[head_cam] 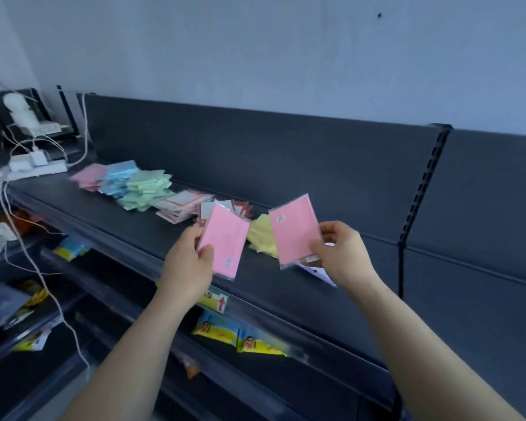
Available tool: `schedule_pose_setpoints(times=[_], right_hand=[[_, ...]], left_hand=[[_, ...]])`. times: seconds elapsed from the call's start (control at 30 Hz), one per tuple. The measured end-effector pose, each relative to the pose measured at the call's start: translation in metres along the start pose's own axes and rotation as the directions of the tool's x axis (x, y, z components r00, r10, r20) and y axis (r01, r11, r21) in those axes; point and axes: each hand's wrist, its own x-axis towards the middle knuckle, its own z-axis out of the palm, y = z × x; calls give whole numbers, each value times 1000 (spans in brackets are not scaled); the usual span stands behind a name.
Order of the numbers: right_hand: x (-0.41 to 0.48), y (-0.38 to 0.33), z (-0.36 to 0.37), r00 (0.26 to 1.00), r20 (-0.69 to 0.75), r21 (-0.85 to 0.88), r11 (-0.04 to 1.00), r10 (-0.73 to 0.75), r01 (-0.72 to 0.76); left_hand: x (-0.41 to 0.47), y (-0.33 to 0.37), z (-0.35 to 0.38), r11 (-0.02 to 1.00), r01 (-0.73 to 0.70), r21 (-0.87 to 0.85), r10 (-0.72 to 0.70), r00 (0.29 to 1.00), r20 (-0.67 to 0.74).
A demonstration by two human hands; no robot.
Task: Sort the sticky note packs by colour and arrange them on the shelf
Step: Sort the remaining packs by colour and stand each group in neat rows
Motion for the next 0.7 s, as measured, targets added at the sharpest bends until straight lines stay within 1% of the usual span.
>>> schedule_pose_setpoints(times=[0.1, 0.27, 0.37, 0.47, 0.57, 0.7], right_hand=[[19, -8, 29, 999, 9, -56, 998, -36, 36], [57, -23, 73, 995, 53, -105, 990, -87, 92], [78, -32, 102, 988, 87, -93, 986, -130, 138], [92, -38, 129, 986, 101, -79, 987, -129, 137], [109, -47, 161, 987, 99, -89, 987, -127, 136], [133, -64, 208, 988, 77, -71, 988, -134, 139]], left_hand=[[23, -16, -12, 1000, 16, 27, -15, 999, -43], [62, -36, -28, 995, 32, 91, -17, 987, -159], [85, -51, -40, 994, 36, 105, -11, 973, -229], [104, -66, -51, 991, 70, 116, -36, 962, -271], [128, -87, -67, 986, 103, 132, -57, 947, -317], [171, -117, -96, 988, 89, 128, -38, 935, -351]])
